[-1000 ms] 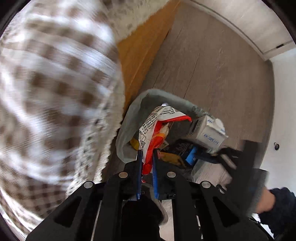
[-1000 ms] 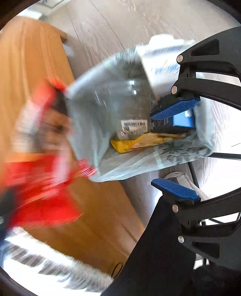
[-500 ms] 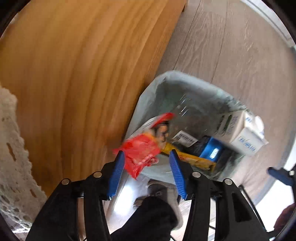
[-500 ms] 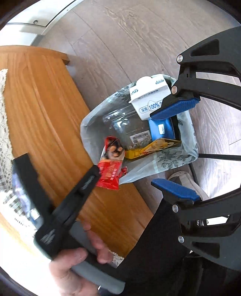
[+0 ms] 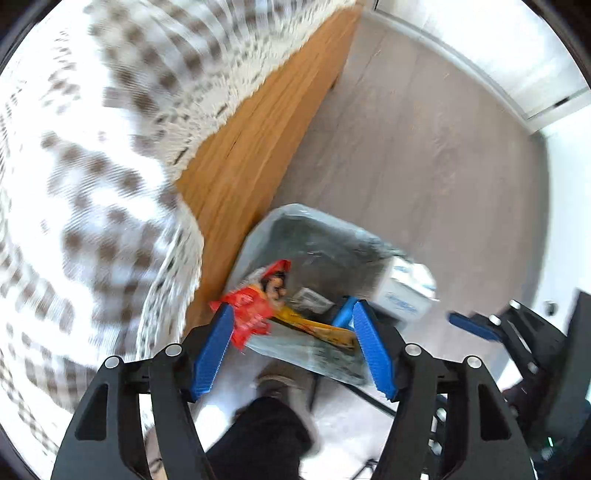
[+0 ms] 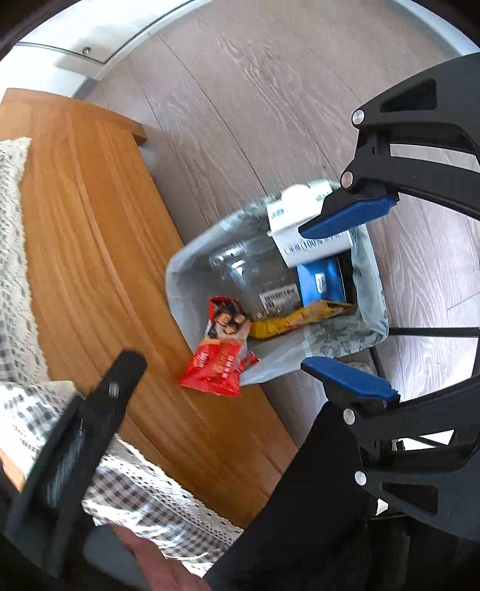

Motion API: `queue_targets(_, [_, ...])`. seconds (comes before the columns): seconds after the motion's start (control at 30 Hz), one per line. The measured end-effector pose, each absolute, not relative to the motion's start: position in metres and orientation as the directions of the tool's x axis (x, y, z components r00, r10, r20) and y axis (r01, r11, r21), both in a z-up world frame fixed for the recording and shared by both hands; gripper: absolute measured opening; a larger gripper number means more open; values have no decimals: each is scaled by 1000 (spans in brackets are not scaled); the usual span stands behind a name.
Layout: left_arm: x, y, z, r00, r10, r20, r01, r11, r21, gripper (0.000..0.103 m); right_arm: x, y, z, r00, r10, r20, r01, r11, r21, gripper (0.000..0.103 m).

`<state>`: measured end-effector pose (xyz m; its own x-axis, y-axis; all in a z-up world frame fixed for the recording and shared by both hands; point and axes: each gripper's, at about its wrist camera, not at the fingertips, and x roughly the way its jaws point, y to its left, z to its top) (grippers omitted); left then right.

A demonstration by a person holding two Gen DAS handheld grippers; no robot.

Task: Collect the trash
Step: 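Move both open tools back over the trash on the bed, then grasp the white plastic bag with left tool while right tool grasps the clear straw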

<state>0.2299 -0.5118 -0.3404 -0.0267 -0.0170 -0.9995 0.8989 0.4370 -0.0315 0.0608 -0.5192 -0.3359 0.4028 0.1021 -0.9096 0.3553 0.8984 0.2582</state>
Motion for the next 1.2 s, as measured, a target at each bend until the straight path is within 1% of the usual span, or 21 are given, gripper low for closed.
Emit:
queue_targets(0.17, [232,-490,-290,-68,-171,-983,887,440,-138,66,72,-522,-304,394,28,-919,330,929,169,64])
queue_targets(0.33, [247,-452,-233,-42,-347,-937,862,461,-209,67,93,-518,-255,425,-62,-903,303,950,78,64])
queue_targets(0.43, [267,-412,-196,7,-448,-894,837,492,-240,67,111,-510,-222,473,-107,-874,291,956,41,64])
queue_targets(0.47, [276,-396,-185,24,-478,-878,827,503,-252,68,118,-505,-214,492,-110,-863,286,957,41,66])
queue_targets(0.57, [308,-343,-163,106,-546,-831,785,559,-267,71,145,-486,-191,544,-114,-831,242,970,26,67])
queue_targets(0.63, [329,-306,-156,182,-543,-820,750,616,-241,71,164,-470,-175,580,-119,-806,215,976,11,67])
queue_targets(0.73, [363,-252,-141,252,-547,-798,685,684,-252,71,193,-443,-154,627,-113,-771,178,984,0,67])
queue_targets(0.87, [403,-177,-132,424,-553,-717,583,773,-251,71,234,-402,-129,676,-77,-733,105,994,-8,67])
queue_targets(0.9, [413,-159,-134,476,-527,-704,548,804,-231,71,244,-389,-123,690,-59,-722,77,997,-8,67])
queue_targets(0.97, [438,-125,-138,551,-433,-713,449,874,-184,69,263,-362,-114,710,-28,-704,27,1000,-12,67])
queue_targets(1.0, [449,-109,-143,563,-398,-724,409,896,-174,69,272,-348,-111,717,-4,-697,-1,1000,-6,67])
queue_targets(1.03, [459,-92,-147,556,-388,-736,381,905,-189,68,282,-333,-108,717,24,-697,-28,1000,6,67])
queue_targets(1.07, [470,-80,-154,539,-385,-749,367,908,-203,63,293,-320,-108,714,55,-698,-55,998,22,67])
queue_targets(1.1, [478,-72,-162,522,-380,-763,357,910,-209,55,303,-305,-109,710,82,-700,-81,996,35,67])
queue_targets(1.17, [491,-58,-184,492,-330,-805,311,931,-192,47,322,-275,-111,702,112,-704,-121,992,37,67])
queue_targets(1.2, [497,-54,-193,463,-331,-822,303,931,-204,46,331,-262,-113,701,123,-703,-137,990,37,67])
